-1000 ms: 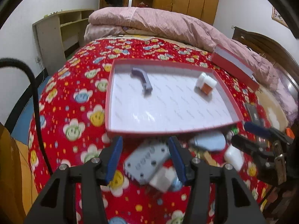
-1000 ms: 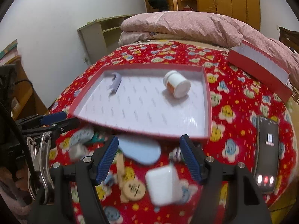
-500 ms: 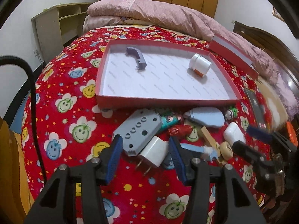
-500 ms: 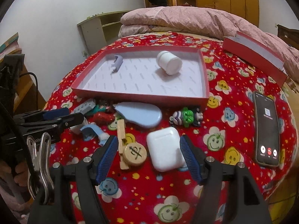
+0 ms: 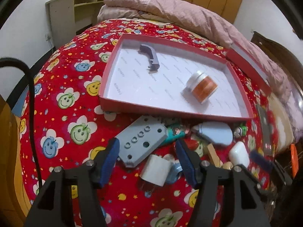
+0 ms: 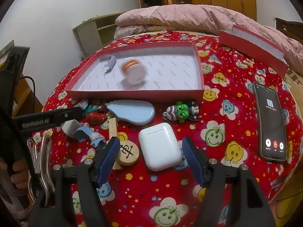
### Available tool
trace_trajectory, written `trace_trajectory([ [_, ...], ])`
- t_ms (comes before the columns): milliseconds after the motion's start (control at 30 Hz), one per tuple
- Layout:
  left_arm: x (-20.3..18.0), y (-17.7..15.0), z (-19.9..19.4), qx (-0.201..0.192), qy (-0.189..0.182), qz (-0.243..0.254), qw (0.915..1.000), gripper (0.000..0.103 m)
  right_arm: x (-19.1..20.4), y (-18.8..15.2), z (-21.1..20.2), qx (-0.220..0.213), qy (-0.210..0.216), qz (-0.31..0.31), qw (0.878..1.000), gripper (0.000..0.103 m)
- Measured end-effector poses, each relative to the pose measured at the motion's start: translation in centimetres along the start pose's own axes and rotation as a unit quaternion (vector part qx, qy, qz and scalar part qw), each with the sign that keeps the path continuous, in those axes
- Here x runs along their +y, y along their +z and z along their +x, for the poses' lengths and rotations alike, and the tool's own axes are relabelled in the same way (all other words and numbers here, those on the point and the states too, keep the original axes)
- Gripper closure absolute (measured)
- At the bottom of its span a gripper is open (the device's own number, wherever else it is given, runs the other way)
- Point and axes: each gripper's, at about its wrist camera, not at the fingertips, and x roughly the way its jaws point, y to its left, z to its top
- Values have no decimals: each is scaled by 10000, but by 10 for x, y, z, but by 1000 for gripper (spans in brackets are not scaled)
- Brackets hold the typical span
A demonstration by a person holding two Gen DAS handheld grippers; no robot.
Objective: Organize rigid objects
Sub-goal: 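Move both grippers back to the pile toward white plug and AirPods case, then grasp white AirPods case with right gripper while left gripper grasps white plug charger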
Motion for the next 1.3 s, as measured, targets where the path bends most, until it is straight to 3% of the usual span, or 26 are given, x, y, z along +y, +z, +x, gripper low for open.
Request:
trace_trajectory([
  [133,-6,-8,3,37,229,206,9995,38,2,-1,-3,-74,-106,-113,9999,33],
  [400,2,-31,0,219,295,481,9982,38,1,-5,-6,-108,-74,-141,9998,33],
  [533,7,-41,-7,97,416,736,9964,38,-1,-8,-5,-61,-44,-87,9999,33],
  [733,15,-49,-14,-62,314,848,9959,38,-4,-10,-2,7,23,-15,10000,33],
  [967,20,-50,-15,-182,47,632,9978,38,-9,-12,2,52,132,119,9998,33],
  [1300,9,-58,-11,-493,273,917,9942,38,-18,-15,6,114,100,238,9996,35],
])
